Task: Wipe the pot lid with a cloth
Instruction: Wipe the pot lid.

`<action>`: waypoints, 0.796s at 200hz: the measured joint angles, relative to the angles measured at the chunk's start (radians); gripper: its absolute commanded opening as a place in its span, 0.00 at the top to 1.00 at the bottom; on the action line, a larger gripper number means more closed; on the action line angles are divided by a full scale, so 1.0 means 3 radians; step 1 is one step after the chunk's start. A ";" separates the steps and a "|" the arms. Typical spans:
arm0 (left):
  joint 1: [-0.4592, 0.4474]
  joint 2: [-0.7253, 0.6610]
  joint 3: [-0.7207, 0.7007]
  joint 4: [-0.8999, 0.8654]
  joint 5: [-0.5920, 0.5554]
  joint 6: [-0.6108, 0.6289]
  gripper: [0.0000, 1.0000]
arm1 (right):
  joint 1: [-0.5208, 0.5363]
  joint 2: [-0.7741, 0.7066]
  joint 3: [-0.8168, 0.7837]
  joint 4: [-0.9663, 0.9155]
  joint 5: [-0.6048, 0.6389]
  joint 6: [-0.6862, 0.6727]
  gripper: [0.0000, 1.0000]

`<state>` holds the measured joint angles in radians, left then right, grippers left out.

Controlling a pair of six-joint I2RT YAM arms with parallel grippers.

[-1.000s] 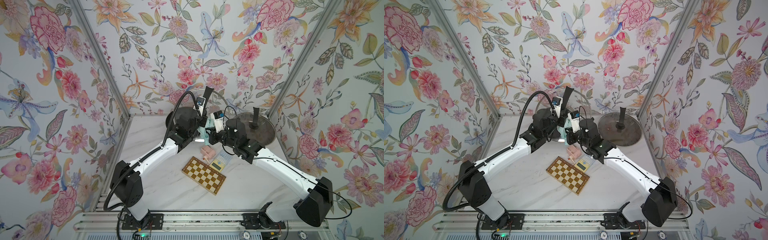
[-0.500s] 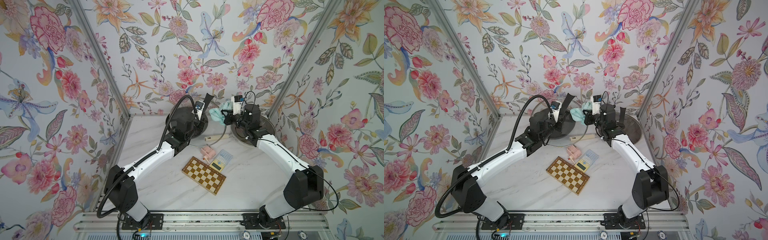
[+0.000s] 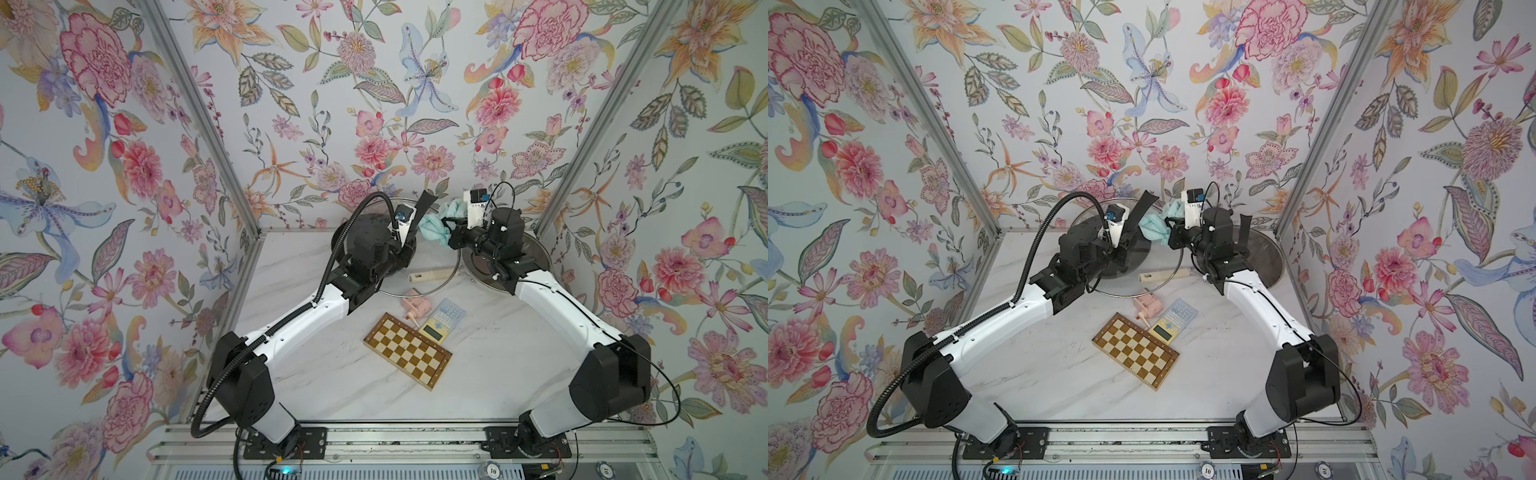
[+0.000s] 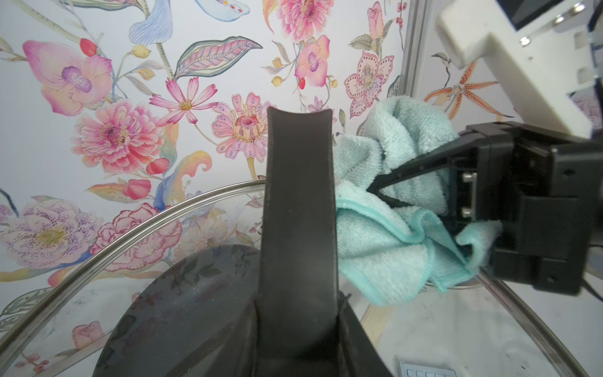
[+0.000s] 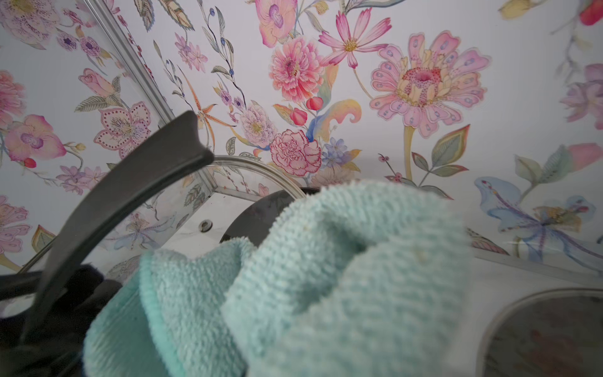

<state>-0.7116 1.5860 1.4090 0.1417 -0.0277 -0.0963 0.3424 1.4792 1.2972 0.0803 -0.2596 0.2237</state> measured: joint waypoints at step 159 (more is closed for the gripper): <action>0.0011 0.0465 0.0343 0.0072 0.1164 0.0510 1.00 | -0.0837 0.0543 0.0539 -0.0215 -0.1743 0.0198 1.00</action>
<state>-0.7082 1.7256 1.5120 0.1635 0.3214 0.0566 0.0914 1.6421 1.4590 0.0158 -0.7826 0.2832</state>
